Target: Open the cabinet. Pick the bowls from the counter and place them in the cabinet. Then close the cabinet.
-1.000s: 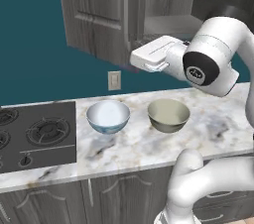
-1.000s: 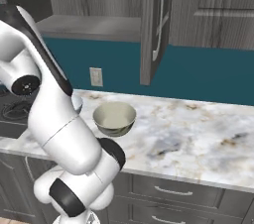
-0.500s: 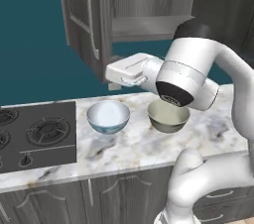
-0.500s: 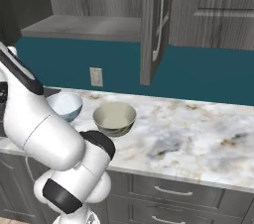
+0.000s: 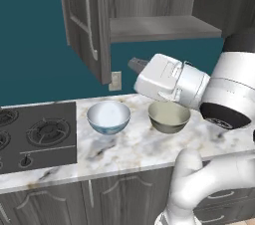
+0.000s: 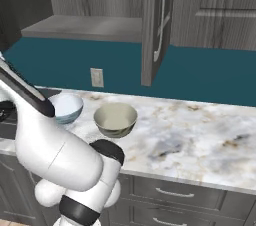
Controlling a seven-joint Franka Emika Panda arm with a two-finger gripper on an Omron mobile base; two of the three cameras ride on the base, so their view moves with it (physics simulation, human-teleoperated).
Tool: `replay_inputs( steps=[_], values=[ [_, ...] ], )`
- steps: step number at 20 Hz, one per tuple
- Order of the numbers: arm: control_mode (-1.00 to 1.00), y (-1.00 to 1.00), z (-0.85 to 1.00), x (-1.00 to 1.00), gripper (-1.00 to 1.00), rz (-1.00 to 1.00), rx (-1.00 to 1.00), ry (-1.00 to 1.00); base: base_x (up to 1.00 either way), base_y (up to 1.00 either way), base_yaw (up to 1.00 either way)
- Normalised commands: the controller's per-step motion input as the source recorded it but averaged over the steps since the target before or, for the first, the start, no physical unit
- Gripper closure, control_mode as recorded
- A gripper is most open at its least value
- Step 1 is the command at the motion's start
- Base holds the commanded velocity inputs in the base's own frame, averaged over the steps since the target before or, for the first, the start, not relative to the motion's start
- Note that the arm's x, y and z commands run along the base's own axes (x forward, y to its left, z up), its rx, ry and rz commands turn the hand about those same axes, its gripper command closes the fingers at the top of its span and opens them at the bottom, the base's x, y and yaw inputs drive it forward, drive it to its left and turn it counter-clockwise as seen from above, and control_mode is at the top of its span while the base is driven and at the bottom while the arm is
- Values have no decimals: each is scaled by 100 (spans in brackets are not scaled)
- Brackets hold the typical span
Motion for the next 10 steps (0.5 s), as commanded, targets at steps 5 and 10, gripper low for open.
replay_inputs(
  steps=[5,10],
  values=[
    [-100,-94,0,98,100,16,5,1,0,0,0],
    [-100,-13,0,95,100,5,2,-3,0,0,0]
  ],
)
